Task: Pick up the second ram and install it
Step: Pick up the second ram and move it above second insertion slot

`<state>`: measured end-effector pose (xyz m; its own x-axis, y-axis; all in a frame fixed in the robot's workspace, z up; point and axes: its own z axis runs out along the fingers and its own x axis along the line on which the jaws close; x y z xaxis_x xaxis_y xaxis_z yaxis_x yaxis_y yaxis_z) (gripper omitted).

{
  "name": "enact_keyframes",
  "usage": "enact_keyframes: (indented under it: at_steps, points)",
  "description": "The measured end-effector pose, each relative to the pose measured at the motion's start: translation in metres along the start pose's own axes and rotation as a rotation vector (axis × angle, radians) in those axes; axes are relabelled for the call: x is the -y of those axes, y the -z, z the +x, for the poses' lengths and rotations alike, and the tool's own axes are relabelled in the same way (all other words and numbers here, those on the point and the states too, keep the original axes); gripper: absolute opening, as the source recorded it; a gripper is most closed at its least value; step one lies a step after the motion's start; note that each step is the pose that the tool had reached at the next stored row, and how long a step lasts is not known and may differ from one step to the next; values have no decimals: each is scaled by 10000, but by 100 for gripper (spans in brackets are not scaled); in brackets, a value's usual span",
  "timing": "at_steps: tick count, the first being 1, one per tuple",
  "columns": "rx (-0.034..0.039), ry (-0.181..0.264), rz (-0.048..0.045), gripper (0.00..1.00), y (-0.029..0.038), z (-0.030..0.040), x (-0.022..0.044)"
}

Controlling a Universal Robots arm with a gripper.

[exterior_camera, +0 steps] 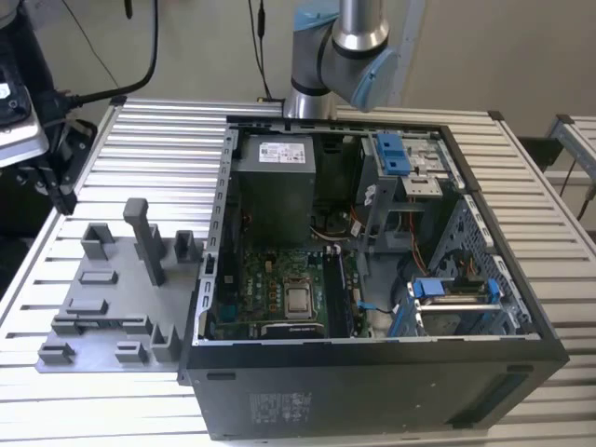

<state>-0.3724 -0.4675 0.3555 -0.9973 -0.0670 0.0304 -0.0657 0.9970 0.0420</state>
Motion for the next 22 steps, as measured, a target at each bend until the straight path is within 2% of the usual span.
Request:
enact_keyframes:
  at_steps: [13,22]
  points:
    - [-97,2146,136,11,0,11,-1]
    - [-182,3760,312,11,0,16,-1]
